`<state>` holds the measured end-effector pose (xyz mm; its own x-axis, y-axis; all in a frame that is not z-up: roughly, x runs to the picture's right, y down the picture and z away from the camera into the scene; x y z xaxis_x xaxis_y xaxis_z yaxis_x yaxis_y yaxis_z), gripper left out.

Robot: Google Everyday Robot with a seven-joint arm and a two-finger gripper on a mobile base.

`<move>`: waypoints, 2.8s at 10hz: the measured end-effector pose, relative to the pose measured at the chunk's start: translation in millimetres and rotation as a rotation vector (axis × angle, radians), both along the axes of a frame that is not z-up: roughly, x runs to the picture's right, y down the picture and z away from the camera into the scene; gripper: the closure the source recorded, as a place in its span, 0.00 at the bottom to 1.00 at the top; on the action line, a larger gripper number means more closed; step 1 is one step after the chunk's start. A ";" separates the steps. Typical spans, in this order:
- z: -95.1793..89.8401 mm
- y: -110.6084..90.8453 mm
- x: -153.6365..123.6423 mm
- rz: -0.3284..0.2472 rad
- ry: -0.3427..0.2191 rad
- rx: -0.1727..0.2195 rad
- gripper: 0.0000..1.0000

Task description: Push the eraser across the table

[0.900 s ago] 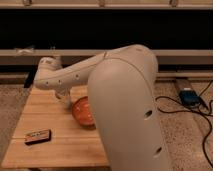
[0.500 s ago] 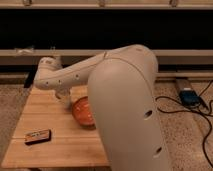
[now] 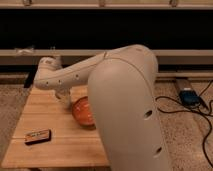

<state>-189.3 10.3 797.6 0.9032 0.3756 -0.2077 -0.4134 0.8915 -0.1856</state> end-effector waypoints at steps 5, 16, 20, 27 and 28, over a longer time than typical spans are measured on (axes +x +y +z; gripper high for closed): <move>0.0 0.0 0.0 0.000 0.000 0.000 0.20; -19.3 7.7 3.9 -0.012 -0.059 0.021 0.20; -74.3 49.0 -16.4 -0.063 -0.172 0.036 0.20; -119.8 132.5 -79.7 -0.246 -0.385 -0.091 0.20; -112.6 144.2 -91.8 -0.265 -0.414 -0.123 0.20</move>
<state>-281.2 154.5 685.0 0.9801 0.1178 0.1595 -0.0457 0.9170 -0.3963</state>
